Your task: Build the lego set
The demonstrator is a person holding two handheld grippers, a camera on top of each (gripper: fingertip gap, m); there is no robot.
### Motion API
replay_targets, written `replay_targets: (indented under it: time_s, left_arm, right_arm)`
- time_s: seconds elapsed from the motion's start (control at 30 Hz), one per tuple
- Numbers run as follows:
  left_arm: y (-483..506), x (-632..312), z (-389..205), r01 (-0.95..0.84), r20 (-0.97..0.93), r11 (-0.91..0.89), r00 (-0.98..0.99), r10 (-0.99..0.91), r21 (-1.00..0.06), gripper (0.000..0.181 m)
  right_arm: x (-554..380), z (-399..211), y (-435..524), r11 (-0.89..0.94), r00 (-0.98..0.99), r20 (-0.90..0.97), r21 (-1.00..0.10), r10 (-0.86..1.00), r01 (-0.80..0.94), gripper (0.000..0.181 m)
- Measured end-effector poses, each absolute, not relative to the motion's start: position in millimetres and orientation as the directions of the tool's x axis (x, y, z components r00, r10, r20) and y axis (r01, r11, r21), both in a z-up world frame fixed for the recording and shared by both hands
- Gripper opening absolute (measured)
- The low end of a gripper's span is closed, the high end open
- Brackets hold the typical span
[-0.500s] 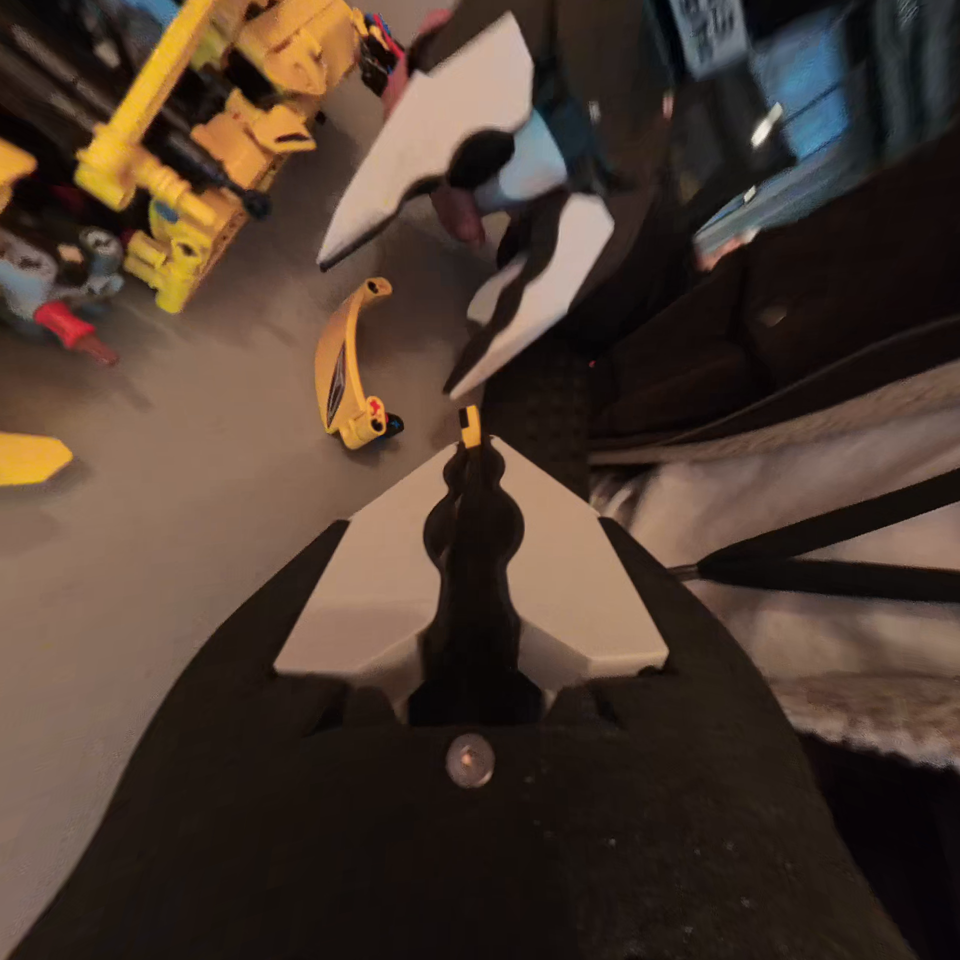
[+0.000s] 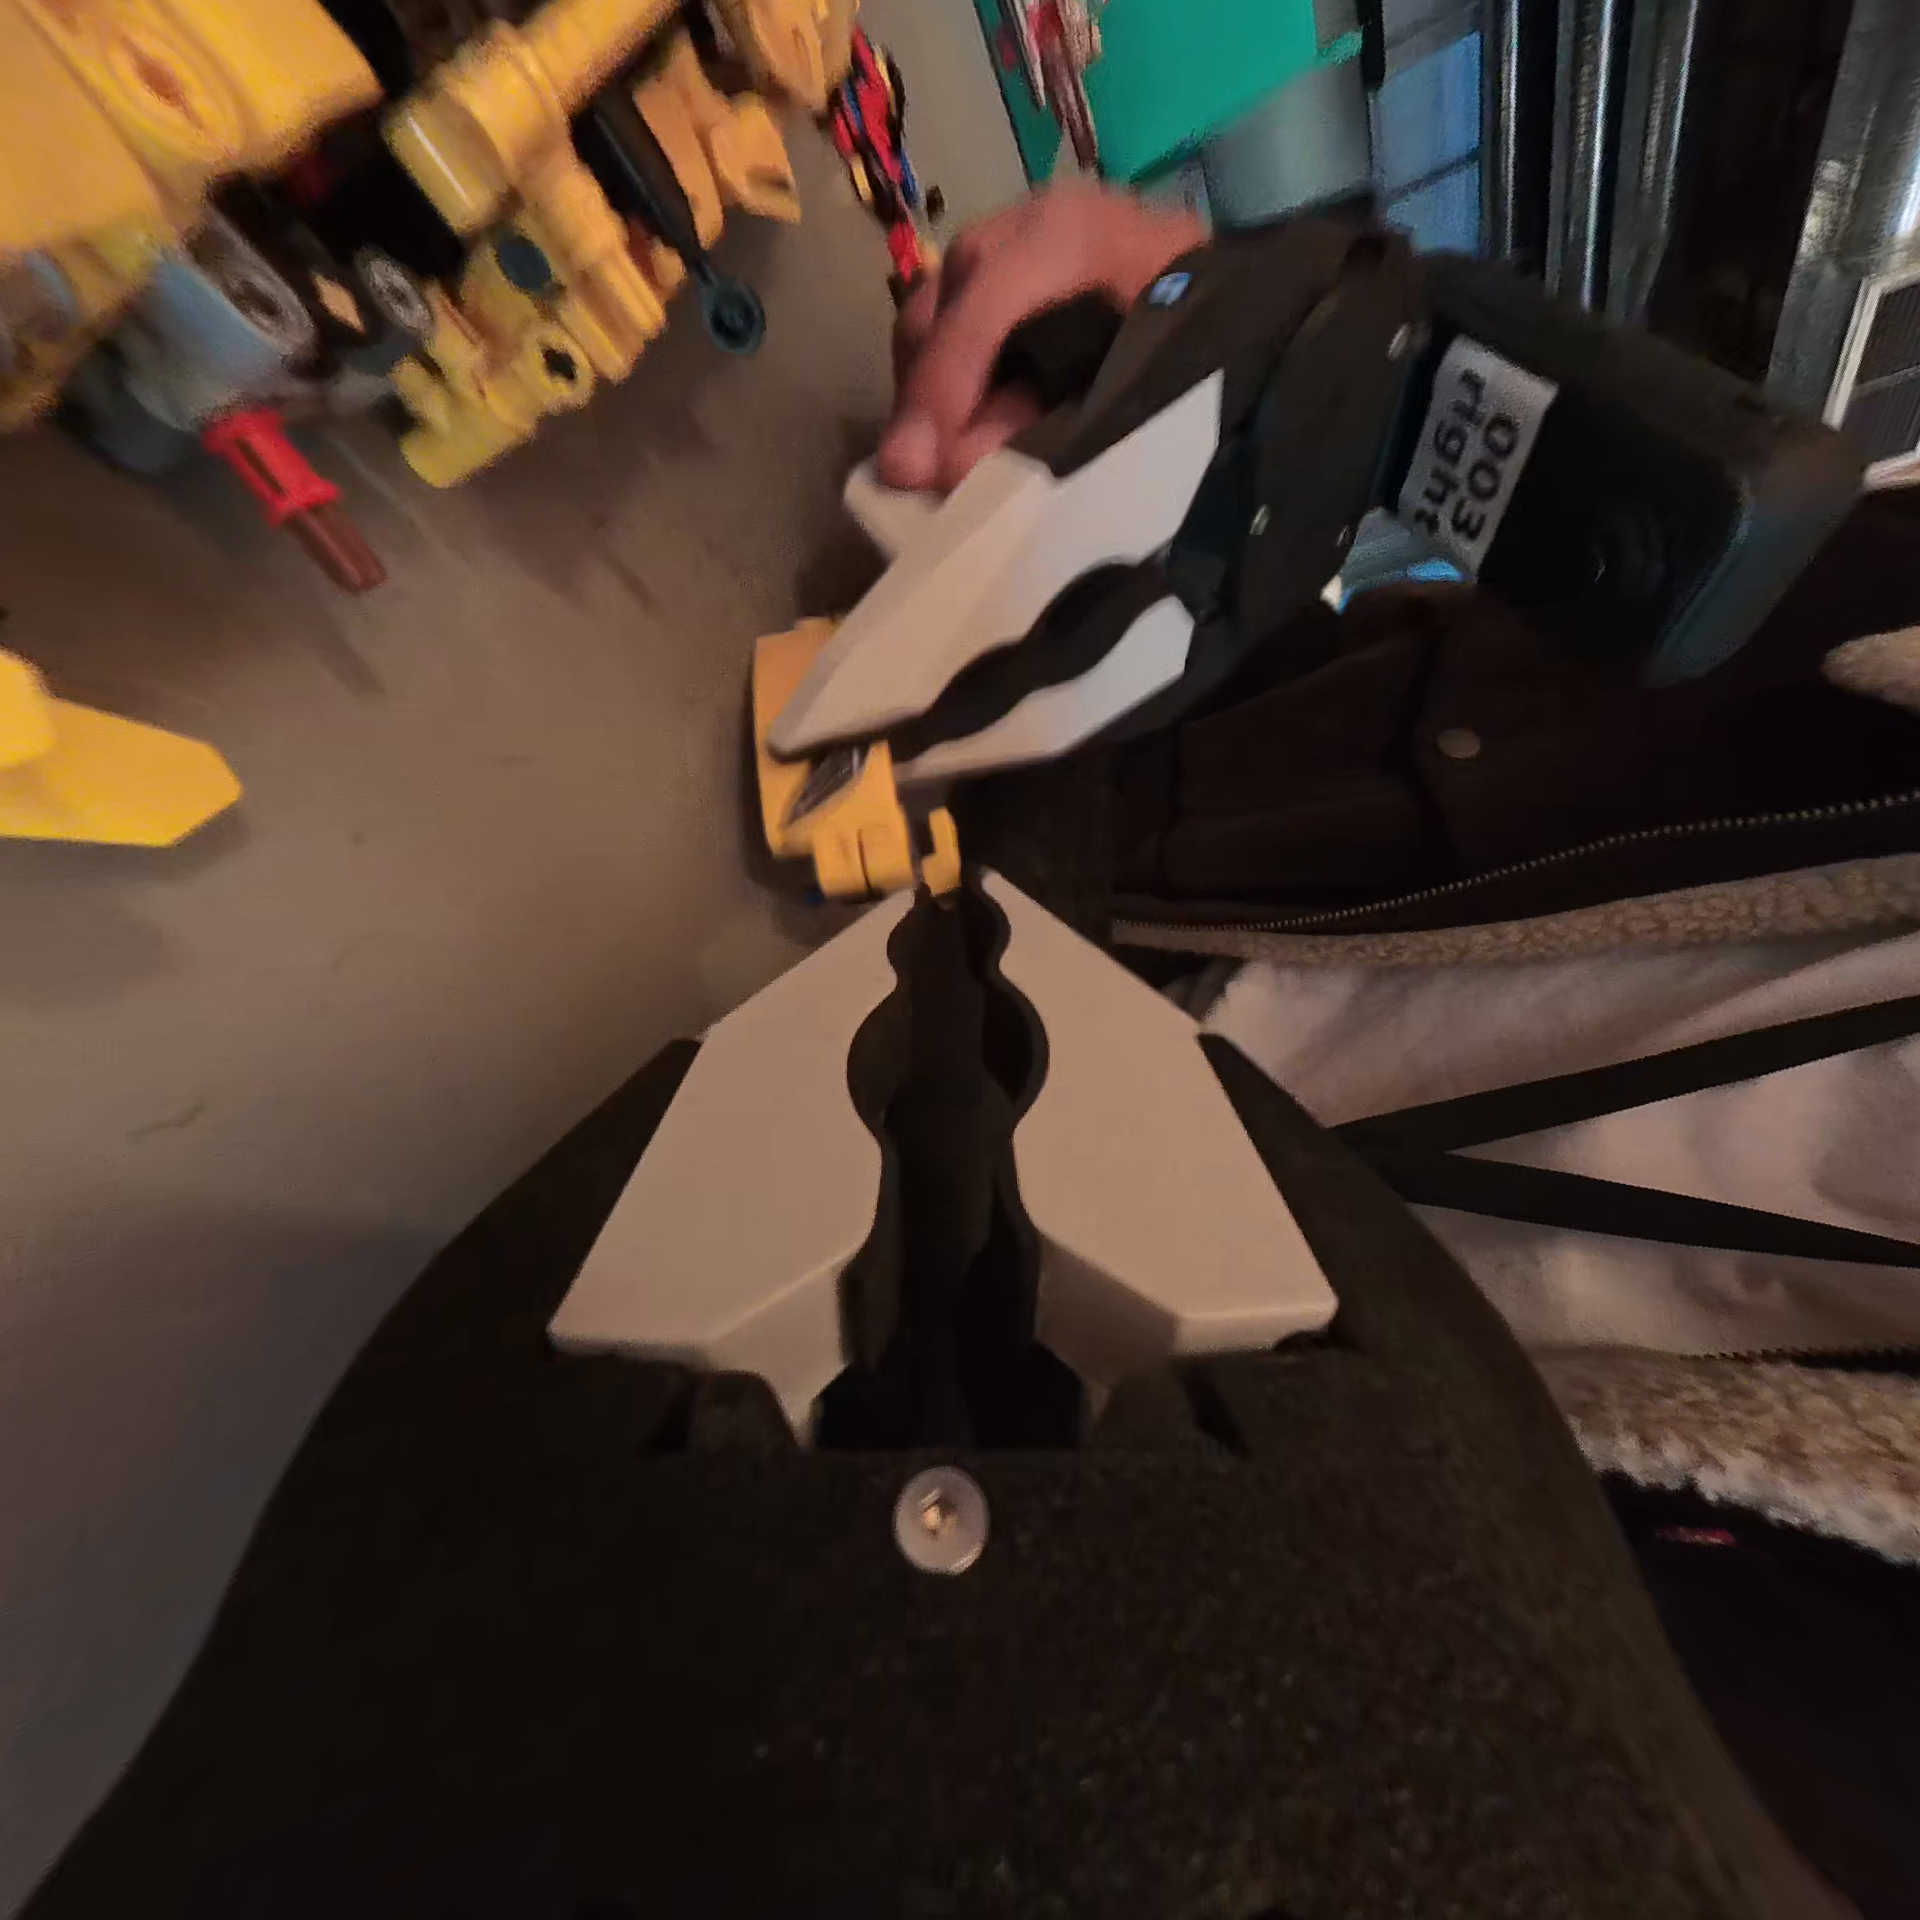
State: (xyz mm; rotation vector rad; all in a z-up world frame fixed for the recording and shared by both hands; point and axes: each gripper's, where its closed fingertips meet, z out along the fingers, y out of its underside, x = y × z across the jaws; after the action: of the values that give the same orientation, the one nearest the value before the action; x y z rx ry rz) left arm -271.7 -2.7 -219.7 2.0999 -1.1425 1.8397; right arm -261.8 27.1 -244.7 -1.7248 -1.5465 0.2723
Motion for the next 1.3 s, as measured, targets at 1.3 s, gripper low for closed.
replay_targets:
  time_s: [1.3]
  left_arm:
    - [-20.7,-286.7,-225.6,-0.853,0.868,-0.463,0.023,-0.496,-0.242,0.003]
  right_arm:
    - [-268.1,-237.0,11.0,0.159,0.155,0.474,-0.557,0.867,0.815,0.002]
